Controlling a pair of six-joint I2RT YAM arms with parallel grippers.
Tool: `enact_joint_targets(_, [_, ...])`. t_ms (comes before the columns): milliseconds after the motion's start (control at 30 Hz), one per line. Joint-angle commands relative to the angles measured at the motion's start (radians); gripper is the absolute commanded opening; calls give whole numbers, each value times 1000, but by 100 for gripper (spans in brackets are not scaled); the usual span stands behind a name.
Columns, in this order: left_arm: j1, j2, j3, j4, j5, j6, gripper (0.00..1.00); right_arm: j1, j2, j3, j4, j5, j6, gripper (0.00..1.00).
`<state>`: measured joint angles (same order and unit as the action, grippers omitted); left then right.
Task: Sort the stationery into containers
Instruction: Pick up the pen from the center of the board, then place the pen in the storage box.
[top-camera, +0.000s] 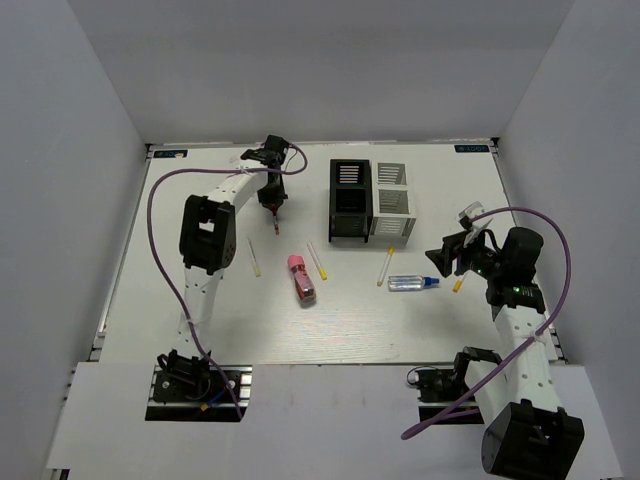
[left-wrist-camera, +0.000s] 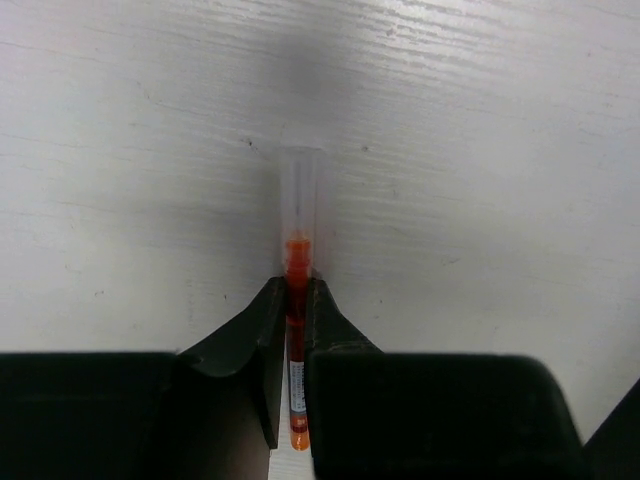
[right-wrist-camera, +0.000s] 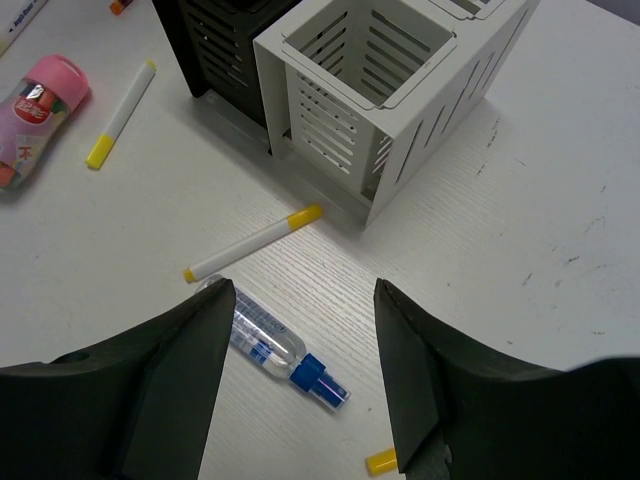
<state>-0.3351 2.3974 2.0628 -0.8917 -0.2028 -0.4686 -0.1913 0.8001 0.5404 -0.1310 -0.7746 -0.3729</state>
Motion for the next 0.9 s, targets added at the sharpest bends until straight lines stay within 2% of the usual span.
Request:
enact_joint_targets(0, [-10, -148, -26, 58, 17, 54, 0, -7, -2, -5, 18, -40, -3, 64])
enact_joint_targets(100, [-33, -297, -76, 193, 67, 74, 0, -7, -1, -5, 14, -55, -4, 64])
enact_joint_targets(133, [-33, -385, -145, 242, 92, 74, 0, -8, -2, -8, 17, -57, -6, 64])
enact_joint_targets(167, [-33, -386, -185, 294, 103, 74, 0, -7, -4, -8, 19, -55, -9, 62])
enact_joint_targets(200, [-33, -462, -254, 388, 117, 74, 0, -7, 1, -8, 16, -54, -8, 62])
enact_joint_targets(333, [-33, -561, -349, 568, 236, 114, 0, -8, 4, -14, 28, -54, -6, 62])
enact_joint_targets(367, [-33, -570, -365, 606, 328, 123, 0, -7, 5, -16, 27, -55, -8, 62])
enact_joint_targets(500, [-70, -589, -459, 837, 476, 123, 0, -7, 14, -11, 30, -61, -6, 62])
enact_joint_targets(533, [-79, -598, -483, 963, 493, 123, 0, -7, 19, -11, 28, -63, -6, 62])
enact_joint_targets(633, [-108, -598, -543, 1178, 482, 79, 0, -8, 17, -14, 30, -61, -8, 62])
enact_joint_targets(867, [-186, -488, -541, 1427, 399, 70, 0, -7, 16, -16, 33, -60, -6, 62])
